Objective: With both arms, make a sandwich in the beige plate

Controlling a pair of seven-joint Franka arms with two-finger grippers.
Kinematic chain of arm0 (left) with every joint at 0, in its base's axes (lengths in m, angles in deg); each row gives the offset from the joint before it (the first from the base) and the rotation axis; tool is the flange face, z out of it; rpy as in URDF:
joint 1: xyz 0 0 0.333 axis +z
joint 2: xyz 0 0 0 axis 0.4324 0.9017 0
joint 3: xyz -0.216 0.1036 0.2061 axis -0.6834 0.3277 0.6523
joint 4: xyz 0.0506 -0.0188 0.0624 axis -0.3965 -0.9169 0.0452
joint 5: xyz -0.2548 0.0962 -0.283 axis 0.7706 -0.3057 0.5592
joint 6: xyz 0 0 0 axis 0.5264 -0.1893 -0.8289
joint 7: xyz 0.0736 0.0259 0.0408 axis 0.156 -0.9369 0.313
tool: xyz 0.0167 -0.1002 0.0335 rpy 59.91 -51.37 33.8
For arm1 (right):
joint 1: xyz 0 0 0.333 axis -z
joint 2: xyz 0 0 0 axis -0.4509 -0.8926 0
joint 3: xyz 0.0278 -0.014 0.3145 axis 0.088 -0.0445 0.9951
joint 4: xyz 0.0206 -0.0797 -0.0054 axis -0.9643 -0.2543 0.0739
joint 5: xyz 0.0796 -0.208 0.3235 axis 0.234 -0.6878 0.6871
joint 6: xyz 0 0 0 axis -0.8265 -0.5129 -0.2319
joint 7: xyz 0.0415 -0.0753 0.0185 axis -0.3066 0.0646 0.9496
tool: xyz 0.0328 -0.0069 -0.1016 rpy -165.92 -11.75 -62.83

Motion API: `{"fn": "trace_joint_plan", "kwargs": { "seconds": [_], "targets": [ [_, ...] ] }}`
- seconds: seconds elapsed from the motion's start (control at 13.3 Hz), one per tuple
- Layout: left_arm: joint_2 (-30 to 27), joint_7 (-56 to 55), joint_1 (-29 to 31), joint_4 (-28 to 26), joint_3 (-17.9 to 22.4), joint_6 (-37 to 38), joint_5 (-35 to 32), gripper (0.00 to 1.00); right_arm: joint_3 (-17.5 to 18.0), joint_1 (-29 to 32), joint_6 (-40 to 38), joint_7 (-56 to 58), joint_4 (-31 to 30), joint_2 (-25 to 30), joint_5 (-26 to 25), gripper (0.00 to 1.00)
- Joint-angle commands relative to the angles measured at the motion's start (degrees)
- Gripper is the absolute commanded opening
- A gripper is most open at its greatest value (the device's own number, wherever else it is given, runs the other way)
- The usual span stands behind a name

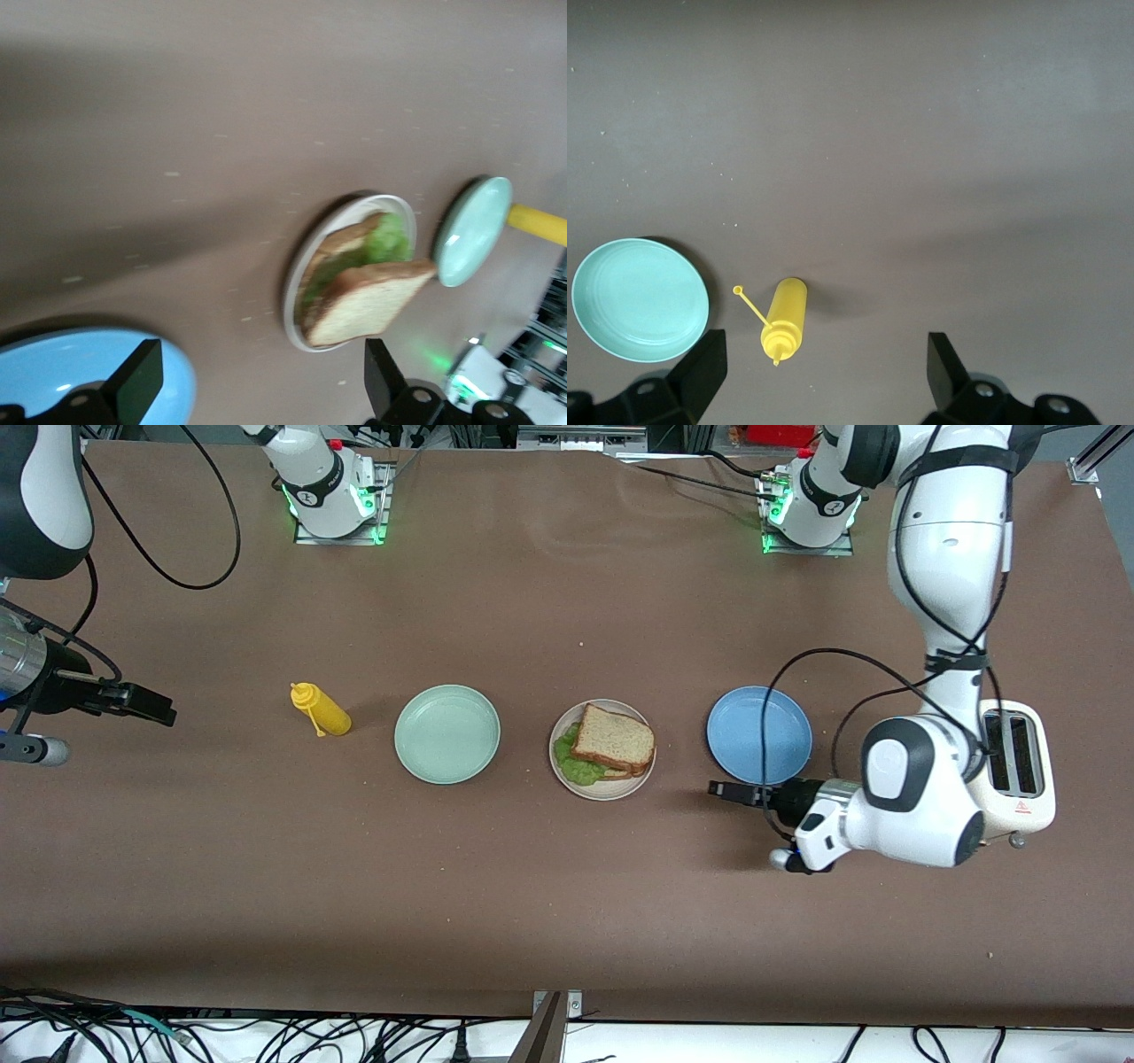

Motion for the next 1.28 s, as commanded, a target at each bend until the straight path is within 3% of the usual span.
{"fn": "trace_joint_plan", "kwargs": {
  "seconds": [0.0, 0.6, 1.2],
  "targets": [
    [-2.67, -0.27, 0.62, -0.76, -0.24, 0.23, -10.11, 1.00, 0.67, 0.57, 0.01, -1.52, -0.18, 0.92, -0.18, 1.00],
    [-10.85, -0.36, 4.14, -1.20, 0.20, 8.39, -37.73, 1.00, 0.67, 0.57, -0.17, -1.52, -0.18, 0.92, 0.00, 1.00],
    [-17.26, 3.65, 7.92, -0.76, 0.28, 12.97, -38.81, 1.00, 0.67, 0.57, -0.08, -1.44, -0.18, 0.92, 0.00, 1.00]
  ]
}}
